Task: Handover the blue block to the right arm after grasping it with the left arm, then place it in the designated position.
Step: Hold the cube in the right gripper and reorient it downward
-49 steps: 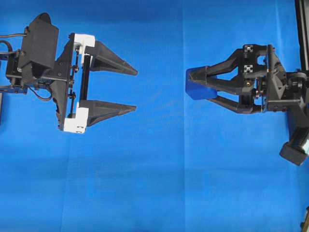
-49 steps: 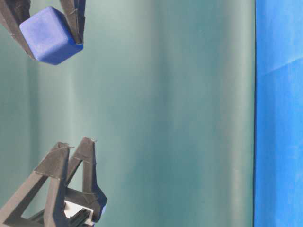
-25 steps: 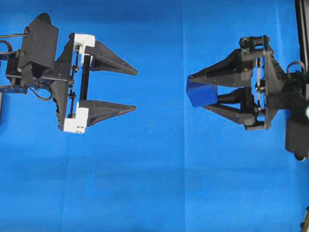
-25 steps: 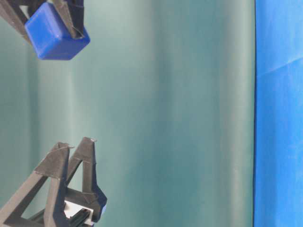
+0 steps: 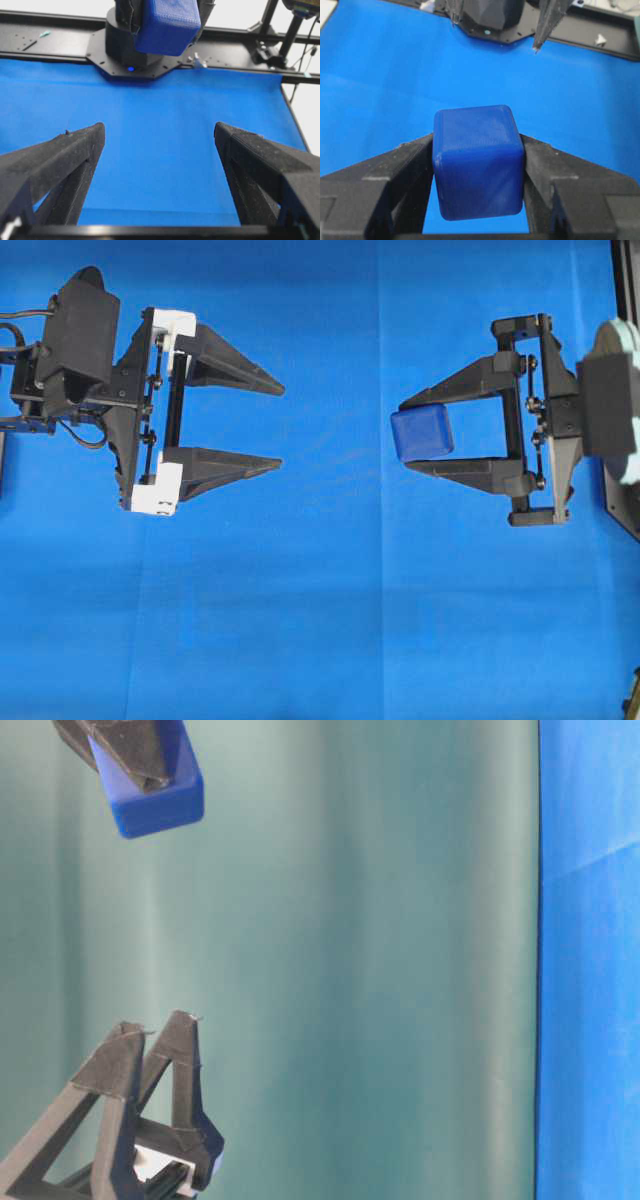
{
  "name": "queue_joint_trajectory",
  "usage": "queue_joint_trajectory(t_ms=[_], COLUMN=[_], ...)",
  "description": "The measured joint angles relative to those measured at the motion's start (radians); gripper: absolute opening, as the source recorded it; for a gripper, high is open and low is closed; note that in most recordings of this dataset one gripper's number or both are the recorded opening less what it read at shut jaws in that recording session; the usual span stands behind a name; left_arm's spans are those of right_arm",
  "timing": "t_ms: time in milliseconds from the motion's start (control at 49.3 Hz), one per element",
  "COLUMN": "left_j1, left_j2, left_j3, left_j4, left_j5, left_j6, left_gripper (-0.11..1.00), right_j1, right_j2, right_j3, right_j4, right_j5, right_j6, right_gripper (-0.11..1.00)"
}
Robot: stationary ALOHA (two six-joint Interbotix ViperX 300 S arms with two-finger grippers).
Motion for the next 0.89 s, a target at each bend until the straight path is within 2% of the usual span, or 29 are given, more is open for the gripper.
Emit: queue_joint_trajectory(t_ms=[892], left_j1=[-0.002], left_j2=[0.0], left_j3=[0.0], left_j4=[0.0], left_j5=[0.0], left_j6=[0.0], left_gripper=[0.93], right_j1=[0.0], right_j2=[-0.002], right_j3=[0.0], right_j4=[-0.002], right_j5=[0.002], right_j6=[0.012], right_gripper=[0.43])
